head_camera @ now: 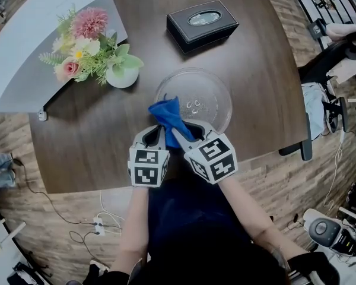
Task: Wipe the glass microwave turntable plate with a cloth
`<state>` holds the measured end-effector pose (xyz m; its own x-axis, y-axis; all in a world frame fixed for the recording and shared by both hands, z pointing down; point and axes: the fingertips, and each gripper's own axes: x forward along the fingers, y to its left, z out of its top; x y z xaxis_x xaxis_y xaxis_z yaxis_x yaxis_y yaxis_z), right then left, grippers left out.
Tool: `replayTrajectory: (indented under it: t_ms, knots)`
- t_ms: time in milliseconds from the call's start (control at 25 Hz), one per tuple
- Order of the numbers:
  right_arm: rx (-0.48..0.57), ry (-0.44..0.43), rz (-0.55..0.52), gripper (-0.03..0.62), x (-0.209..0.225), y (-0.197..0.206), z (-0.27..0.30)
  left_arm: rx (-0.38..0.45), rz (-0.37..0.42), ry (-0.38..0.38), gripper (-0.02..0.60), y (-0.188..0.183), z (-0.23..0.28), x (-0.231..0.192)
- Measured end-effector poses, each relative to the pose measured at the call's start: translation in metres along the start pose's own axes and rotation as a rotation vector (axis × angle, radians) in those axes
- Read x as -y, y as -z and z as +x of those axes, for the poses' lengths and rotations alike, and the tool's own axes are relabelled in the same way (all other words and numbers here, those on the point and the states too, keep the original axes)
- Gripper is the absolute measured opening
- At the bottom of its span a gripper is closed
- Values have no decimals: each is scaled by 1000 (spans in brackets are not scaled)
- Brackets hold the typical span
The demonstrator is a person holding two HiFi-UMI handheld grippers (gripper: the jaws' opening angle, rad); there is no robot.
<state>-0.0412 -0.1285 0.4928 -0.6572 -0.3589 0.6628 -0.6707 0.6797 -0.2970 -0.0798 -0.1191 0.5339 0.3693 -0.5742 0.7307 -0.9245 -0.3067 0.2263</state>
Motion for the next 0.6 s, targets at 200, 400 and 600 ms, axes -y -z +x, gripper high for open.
replayTrajectory:
  t_ms: [200,400,600]
  knots:
    - [-68,-40,2,71,-8,18,21,0,-2,3,3,0,0,0]
    - [-113,-40,-10,71,-6,31,31,1,1,2,3,0,0,0]
    - [-111,-21,-35,71,-5,31,31,0,1,-2,3,1,0,0]
